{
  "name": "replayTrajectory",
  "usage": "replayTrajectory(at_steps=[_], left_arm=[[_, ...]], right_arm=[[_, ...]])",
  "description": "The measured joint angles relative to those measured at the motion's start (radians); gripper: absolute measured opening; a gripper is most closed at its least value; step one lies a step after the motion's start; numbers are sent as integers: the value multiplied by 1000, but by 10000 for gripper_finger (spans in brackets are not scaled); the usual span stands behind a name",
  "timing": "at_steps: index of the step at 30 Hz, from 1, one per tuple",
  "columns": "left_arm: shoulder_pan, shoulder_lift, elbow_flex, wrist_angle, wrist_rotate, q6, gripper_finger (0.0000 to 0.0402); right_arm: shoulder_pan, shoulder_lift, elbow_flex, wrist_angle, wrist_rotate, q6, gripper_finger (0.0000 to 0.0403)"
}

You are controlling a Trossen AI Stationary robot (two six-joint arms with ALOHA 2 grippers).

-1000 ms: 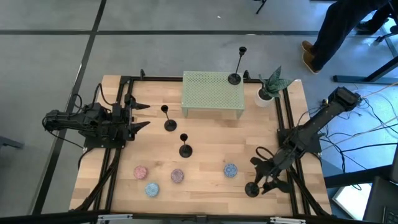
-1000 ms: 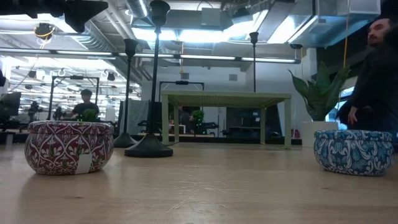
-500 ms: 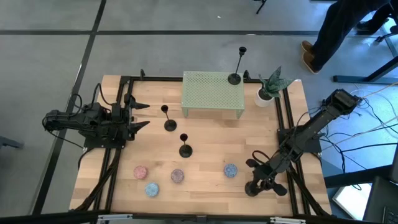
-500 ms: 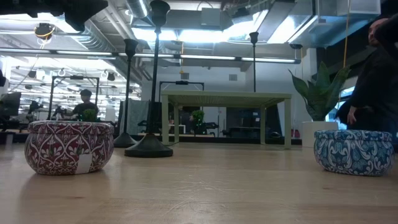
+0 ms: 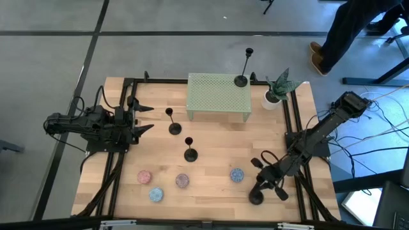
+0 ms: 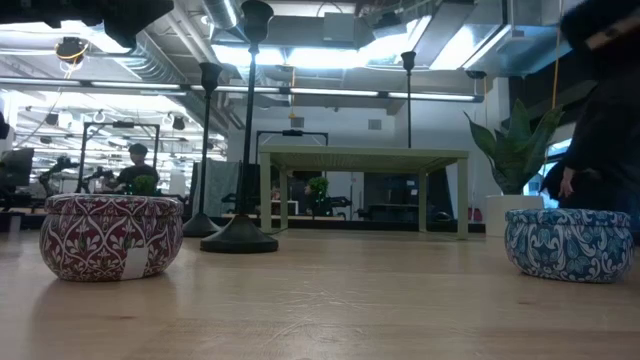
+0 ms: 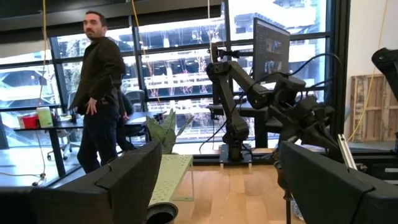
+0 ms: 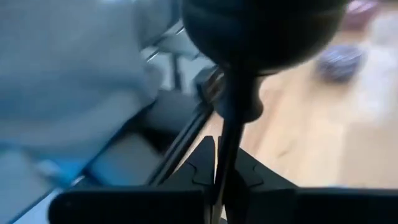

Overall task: Pick & Place candle stick holders
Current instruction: Align the black candle holder with the black candle holder on the shelf

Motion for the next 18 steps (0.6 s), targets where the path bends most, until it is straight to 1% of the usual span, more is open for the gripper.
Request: replayTrajectory(at_steps=[4,6,9,11,13,16,18], left_arm=[[0,0,0,0,0,0,322],[0,0,0,0,0,0,322],[0,0,0,0,0,0,322],[0,0,0,0,0,0,322],[0,0,0,0,0,-6,322],[0,0,0,0,0,-8,322],[0,0,0,0,0,-8,322]], right_arm=[[-2,-1,49,-5,149,0,16],[-2,-1,95,-45,219,-20,19],[-2,-1,186,-178,331,-75,11],[-5,-1,254,-289,427,-101,10],[-14,-1,316,-392,547,-91,11],[-35,-1,408,-532,754,-45,15],[-56,-2,463,-616,845,-21,13]])
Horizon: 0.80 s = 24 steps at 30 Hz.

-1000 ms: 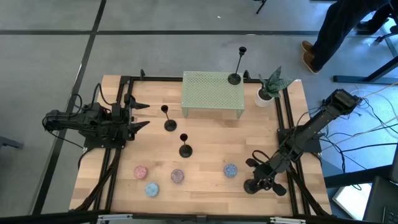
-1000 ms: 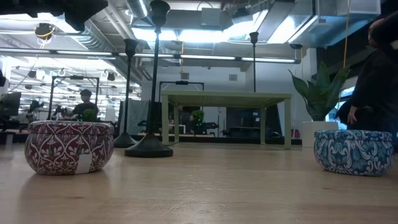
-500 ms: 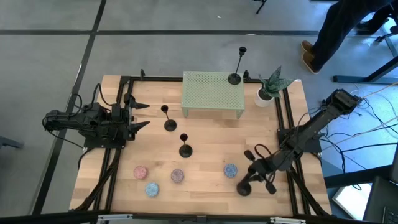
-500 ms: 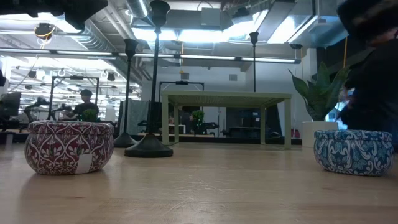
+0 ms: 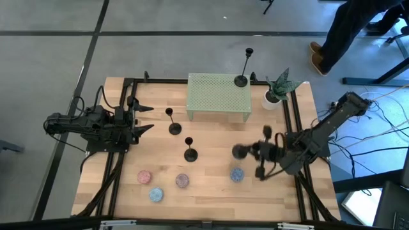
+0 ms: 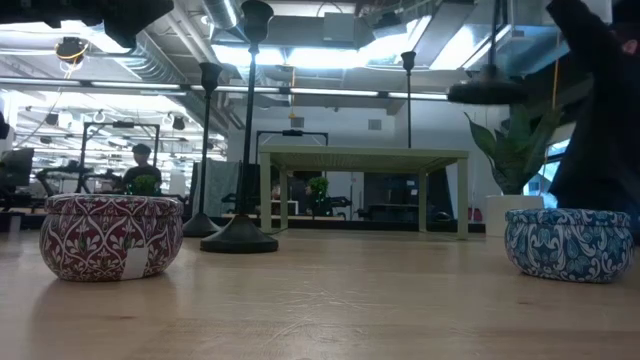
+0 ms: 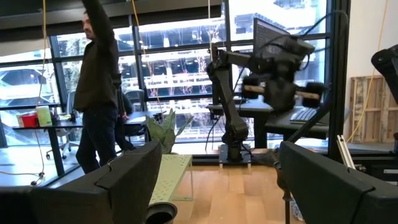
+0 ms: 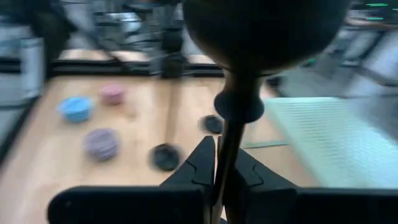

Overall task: Pick & Place candle stick holders
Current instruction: Align the black candle holder with the black candle holder on the shelf

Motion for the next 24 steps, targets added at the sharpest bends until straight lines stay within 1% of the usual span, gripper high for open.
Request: replayTrajectory(at_steps=[1,3,6,10,12,14,16,19,21,24], left_arm=[[0,0,0,0,0,0,322],[0,0,0,0,0,0,322],[0,0,0,0,0,0,322],[0,0,0,0,1,0,322],[0,0,0,0,1,0,322],[0,0,0,0,1,0,322],[0,0,0,0,1,0,322],[0,0,0,0,1,0,322],[0,0,0,8,1,0,322],[0,0,0,34,1,0,322]], right_arm=[[-13,-1,26,-38,25,13,11],[-42,-9,83,-112,36,27,10],[-95,-32,183,-213,18,25,10],[-165,-87,333,-400,-9,25,11],[-200,-122,365,-462,-33,26,11],[-239,-163,354,-493,-60,27,12],[-283,-203,311,-496,-69,29,12],[-360,-259,216,-417,-102,15,13],[-424,-292,146,-328,-175,-33,13],[-533,-324,49,-151,-333,-116,13]])
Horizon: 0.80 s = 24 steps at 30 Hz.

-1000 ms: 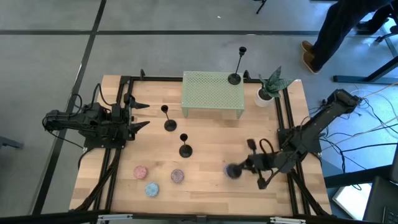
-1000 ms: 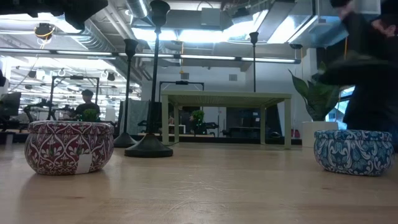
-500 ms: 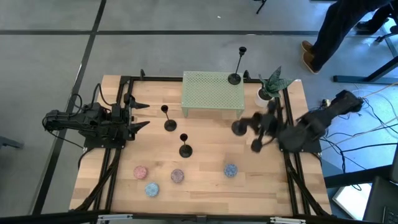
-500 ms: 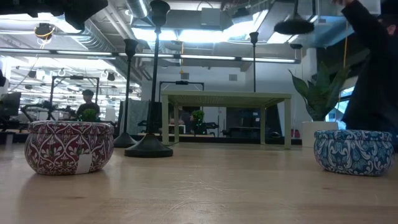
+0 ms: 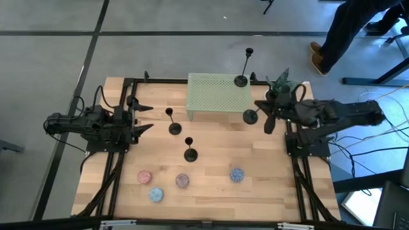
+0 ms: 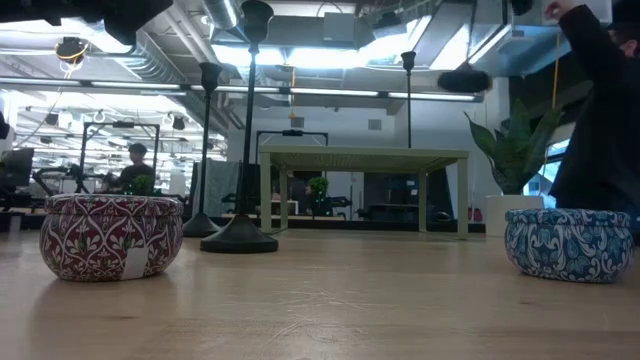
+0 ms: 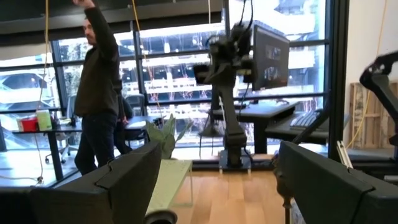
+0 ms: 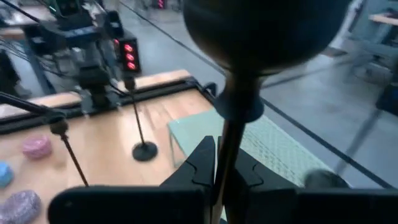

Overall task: Pick & Place candle stick holders
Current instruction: Align the black candle holder with the black candle holder on the shelf

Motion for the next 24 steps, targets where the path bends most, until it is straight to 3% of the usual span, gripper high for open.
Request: replayTrajectory(at_steps=[6,13,18,24], left_arm=[[0,0,0,24,0,0,322],[0,36,0,33,-41,26,322],[0,83,0,33,-51,26,322],[0,96,0,32,-51,26,322]], right_arm=[[-261,13,-75,145,-241,-88,13],[-516,139,-75,229,-523,-121,14],[-601,235,-76,228,-540,-121,14],[-658,262,-76,247,-552,-148,14]])
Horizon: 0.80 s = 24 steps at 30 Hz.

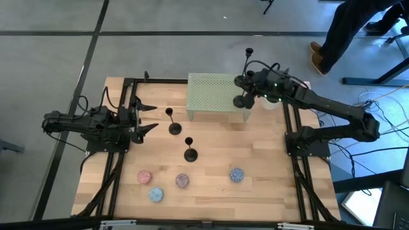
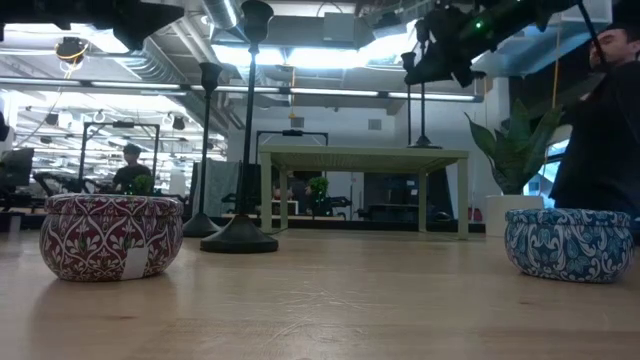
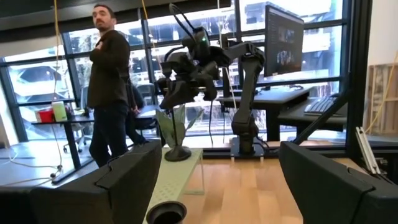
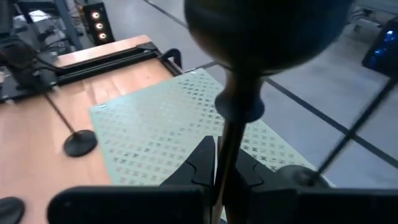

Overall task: Pick & Place candle stick holders
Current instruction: Align the black candle holder with the black candle holder on the shelf

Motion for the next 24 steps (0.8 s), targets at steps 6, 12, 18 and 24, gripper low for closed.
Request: replayTrajectory(at_steps=[6,12,18,24], left_arm=[[0,0,0,0,0,0,322],[0,0,0,0,0,-1,322],[0,0,0,0,0,-2,322],[0,0,0,0,1,-2,322]], right_arm=[[-49,0,0,2,-93,15,14],[-55,0,0,-1,-113,21,18],[-55,0,0,-12,-113,29,42],[-55,0,0,-16,-113,26,81]])
